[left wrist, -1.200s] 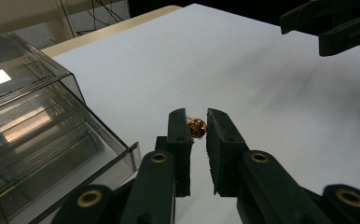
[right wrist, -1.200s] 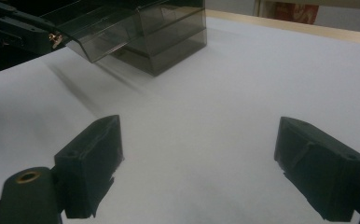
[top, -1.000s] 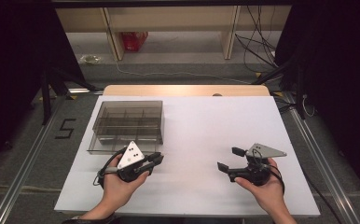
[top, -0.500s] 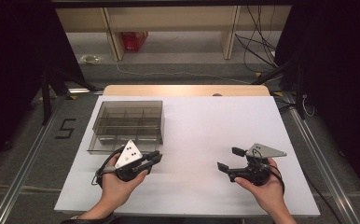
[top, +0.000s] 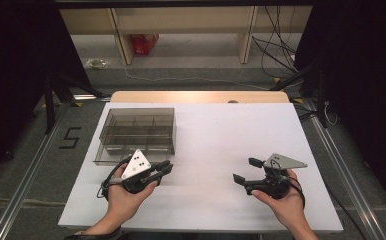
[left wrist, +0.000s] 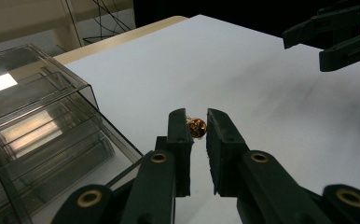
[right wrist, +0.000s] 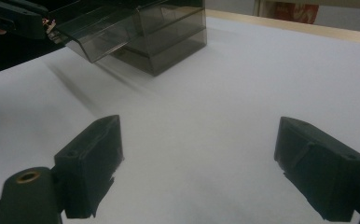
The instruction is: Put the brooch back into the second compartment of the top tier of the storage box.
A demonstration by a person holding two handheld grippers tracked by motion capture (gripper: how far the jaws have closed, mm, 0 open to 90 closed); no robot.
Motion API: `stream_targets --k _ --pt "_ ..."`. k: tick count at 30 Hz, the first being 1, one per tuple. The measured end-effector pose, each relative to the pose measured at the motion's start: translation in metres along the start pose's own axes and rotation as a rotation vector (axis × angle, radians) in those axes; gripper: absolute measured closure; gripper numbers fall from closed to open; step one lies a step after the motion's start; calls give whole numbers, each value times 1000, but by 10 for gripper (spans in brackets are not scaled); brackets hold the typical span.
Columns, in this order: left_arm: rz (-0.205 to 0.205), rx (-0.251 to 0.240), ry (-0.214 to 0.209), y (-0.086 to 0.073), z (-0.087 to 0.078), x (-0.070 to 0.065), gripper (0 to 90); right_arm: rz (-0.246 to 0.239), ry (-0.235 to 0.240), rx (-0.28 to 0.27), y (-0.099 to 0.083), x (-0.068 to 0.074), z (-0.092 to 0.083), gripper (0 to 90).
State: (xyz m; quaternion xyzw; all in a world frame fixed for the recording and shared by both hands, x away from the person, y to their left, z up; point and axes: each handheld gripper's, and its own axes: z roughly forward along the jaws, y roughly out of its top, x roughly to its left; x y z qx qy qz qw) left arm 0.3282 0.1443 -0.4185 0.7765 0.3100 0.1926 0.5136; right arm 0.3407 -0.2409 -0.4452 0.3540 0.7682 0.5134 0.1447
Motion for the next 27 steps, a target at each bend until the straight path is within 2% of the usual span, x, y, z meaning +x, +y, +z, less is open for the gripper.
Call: stream_targets --k 27 --pt "-9 -14 16 3 -5 6 798 -3 0 -2 0 0 0 160"
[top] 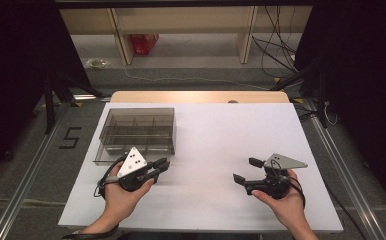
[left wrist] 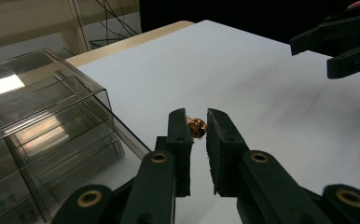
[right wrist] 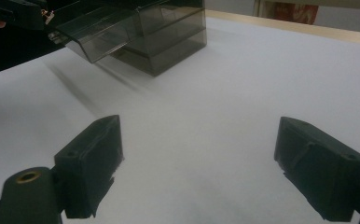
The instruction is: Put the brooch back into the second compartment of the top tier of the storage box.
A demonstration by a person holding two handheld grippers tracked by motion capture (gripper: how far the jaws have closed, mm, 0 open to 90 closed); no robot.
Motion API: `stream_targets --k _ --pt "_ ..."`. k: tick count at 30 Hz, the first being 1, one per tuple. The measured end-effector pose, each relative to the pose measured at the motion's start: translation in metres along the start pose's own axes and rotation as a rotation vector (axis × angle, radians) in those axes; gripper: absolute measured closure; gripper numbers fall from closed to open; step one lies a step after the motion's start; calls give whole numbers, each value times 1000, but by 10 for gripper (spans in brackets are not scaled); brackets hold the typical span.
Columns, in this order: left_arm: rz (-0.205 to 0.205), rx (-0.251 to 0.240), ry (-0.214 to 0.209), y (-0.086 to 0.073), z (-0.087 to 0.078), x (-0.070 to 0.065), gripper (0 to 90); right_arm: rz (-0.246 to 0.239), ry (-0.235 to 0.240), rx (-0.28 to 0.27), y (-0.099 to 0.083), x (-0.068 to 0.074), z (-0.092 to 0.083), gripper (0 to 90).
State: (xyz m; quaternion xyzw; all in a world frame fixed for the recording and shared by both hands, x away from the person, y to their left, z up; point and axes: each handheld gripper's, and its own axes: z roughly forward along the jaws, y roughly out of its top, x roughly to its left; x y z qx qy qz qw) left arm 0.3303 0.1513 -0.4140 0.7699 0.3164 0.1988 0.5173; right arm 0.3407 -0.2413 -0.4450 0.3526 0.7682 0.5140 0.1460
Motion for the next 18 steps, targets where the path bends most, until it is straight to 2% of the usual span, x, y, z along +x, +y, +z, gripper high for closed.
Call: stream_targets --k 18 --pt "-1 -9 16 1 -2 2 798 0 1 0 0 0 0 160"
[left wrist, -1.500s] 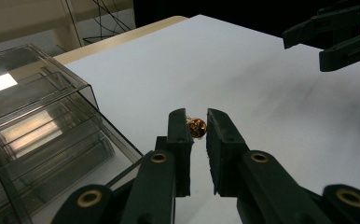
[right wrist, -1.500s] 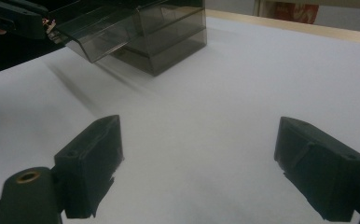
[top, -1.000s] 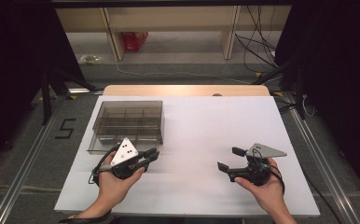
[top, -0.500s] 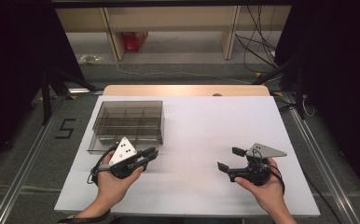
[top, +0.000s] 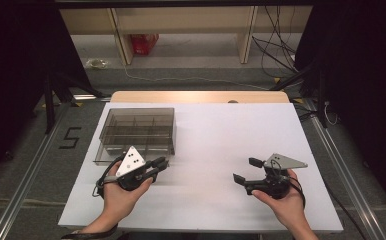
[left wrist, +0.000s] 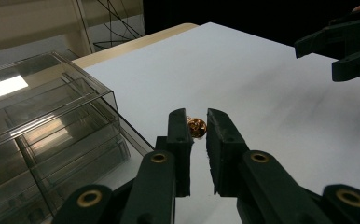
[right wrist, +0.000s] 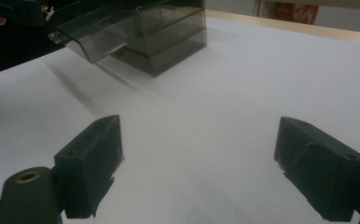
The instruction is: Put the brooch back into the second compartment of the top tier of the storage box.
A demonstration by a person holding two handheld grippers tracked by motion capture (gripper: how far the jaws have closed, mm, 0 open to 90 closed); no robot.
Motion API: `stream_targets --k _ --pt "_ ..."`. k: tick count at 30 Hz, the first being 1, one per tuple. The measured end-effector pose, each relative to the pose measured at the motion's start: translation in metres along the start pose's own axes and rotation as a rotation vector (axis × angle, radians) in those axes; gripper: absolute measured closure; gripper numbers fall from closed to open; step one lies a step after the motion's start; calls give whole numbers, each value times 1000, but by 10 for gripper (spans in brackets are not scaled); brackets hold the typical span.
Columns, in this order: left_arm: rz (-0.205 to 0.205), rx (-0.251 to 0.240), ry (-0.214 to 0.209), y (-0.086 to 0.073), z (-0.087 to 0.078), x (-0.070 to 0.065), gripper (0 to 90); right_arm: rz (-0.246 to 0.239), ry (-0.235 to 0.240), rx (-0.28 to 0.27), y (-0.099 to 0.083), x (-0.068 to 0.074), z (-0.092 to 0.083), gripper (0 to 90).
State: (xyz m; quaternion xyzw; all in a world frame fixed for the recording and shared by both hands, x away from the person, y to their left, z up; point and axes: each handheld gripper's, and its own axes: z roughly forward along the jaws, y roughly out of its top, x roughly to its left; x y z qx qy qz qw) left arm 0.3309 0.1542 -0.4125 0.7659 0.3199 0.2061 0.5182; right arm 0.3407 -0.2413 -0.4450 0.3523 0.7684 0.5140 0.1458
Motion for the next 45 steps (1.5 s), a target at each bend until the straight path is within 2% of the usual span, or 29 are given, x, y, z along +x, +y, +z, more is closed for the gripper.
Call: stream_targets --k 45 --pt "-12 -30 37 2 -7 8 798 1 0 0 0 0 0 160"
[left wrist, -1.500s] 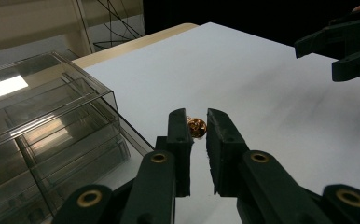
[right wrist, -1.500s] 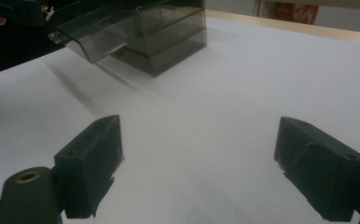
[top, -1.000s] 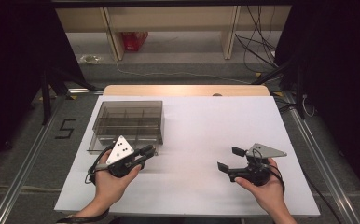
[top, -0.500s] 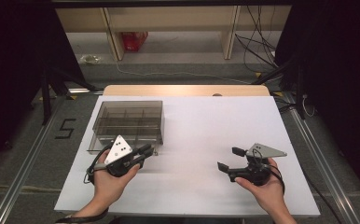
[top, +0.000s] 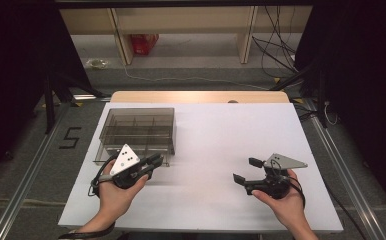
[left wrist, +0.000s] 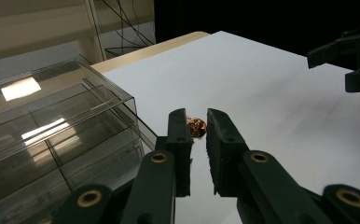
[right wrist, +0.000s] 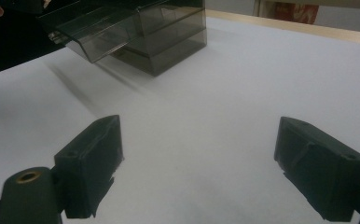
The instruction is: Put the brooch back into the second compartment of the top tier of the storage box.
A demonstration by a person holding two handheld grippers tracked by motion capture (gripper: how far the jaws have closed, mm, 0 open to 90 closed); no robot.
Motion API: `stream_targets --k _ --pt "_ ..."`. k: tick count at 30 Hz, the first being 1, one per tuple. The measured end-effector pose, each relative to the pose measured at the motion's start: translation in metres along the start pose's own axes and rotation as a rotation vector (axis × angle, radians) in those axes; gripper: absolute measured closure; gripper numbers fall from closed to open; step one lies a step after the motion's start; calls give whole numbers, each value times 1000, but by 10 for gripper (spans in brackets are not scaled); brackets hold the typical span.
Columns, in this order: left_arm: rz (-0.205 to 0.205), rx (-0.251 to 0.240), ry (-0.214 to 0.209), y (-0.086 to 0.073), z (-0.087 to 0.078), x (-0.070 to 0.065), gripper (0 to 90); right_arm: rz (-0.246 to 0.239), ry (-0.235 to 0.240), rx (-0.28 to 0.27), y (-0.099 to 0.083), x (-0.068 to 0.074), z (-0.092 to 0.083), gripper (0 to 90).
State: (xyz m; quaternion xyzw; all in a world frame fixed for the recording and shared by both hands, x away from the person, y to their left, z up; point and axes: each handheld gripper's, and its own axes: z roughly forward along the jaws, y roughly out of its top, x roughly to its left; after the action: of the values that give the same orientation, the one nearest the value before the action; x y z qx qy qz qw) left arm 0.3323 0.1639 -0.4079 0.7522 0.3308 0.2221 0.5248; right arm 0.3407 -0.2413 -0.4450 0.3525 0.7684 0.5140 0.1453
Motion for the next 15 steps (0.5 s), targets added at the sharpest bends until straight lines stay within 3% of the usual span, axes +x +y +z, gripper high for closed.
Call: stream_targets --k 15 --pt "-5 -4 6 1 -1 2 798 2 1 1 0 0 0 160"
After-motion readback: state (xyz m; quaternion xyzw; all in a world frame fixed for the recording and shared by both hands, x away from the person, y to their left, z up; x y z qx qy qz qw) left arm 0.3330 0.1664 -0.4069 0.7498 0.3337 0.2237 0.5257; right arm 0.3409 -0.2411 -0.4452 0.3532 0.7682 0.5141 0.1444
